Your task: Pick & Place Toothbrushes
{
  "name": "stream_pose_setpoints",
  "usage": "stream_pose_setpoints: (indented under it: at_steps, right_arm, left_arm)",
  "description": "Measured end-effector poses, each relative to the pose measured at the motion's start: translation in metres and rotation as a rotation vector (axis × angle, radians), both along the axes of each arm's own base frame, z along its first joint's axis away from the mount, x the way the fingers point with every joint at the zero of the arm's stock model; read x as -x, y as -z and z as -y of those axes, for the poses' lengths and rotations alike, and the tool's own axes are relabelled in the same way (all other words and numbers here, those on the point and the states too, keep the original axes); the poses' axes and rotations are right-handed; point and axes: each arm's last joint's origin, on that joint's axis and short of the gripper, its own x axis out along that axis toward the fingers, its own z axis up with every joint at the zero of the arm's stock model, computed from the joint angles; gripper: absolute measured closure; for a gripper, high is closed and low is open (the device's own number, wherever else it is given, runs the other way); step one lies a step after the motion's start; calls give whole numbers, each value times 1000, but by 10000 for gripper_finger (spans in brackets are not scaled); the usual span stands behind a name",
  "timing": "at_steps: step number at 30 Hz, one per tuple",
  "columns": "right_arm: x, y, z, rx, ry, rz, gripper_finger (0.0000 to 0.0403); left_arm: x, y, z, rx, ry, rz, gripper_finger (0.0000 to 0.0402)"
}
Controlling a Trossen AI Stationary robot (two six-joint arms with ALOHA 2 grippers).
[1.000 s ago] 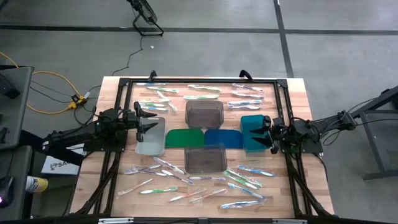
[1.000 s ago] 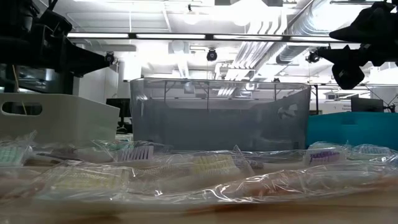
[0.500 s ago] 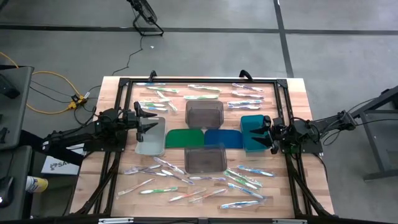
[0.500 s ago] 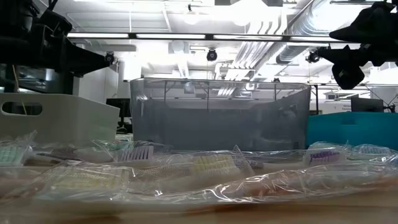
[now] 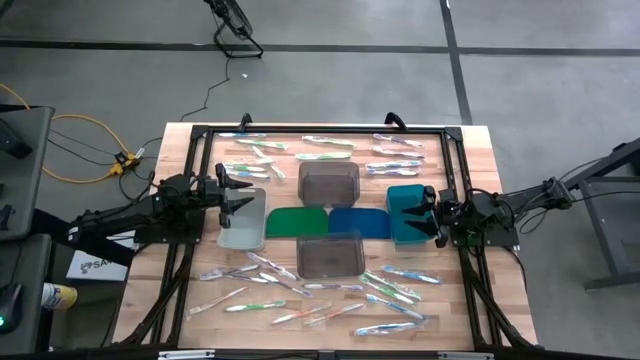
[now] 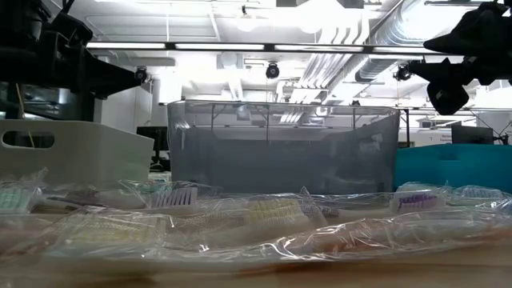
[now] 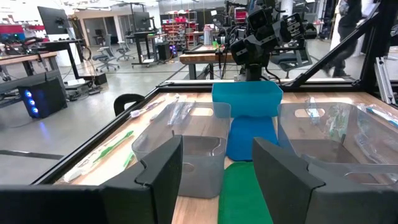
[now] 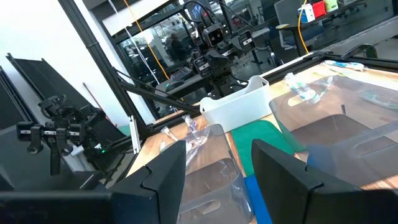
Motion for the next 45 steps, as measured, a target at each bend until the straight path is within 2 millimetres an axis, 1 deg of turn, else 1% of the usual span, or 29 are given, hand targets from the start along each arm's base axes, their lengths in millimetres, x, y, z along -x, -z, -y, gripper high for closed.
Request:
stream_pose_setpoints:
  at_steps: [15, 18, 25, 27, 29, 31, 33, 36, 40, 42, 45]
  right_arm:
    - [0, 0, 0, -12, 0, 3, 227]
    - [0, 0, 0, -99, -3, 3, 227]
    - [0, -1, 0, -435, -14, 1, 227]
    - [0, -2, 0, -484, -15, 16, 227]
    - [1, -5, -1, -478, -46, 14, 227]
    - [3, -15, -1, -427, -62, 1, 227]
    - [6, -30, 0, -405, -67, -14, 227]
    - [11, -48, 1, -398, -53, -117, 227]
    - [14, -74, 1, -439, -31, -258, 227]
    - [14, -86, 0, -429, -63, -334, 227]
    - [10, -101, -5, -405, -156, -429, 227]
  left_arm:
    - [0, 0, 0, 0, 0, 0, 215]
    - [0, 0, 0, 0, 0, 0, 215]
    - [0, 0, 0, 0, 0, 0, 215]
    - [0, 0, 0, 0, 0, 0, 215]
    - [0, 0, 0, 0, 0, 0, 215]
    - [0, 0, 0, 0, 0, 0, 215]
    - [0, 0, 0, 0, 0, 0, 215]
    - [0, 0, 0, 0, 0, 0, 215]
    - [0, 0, 0, 0, 0, 0, 215]
    - [0, 0, 0, 0, 0, 0, 215]
    - [0, 0, 0, 0, 0, 0, 215]
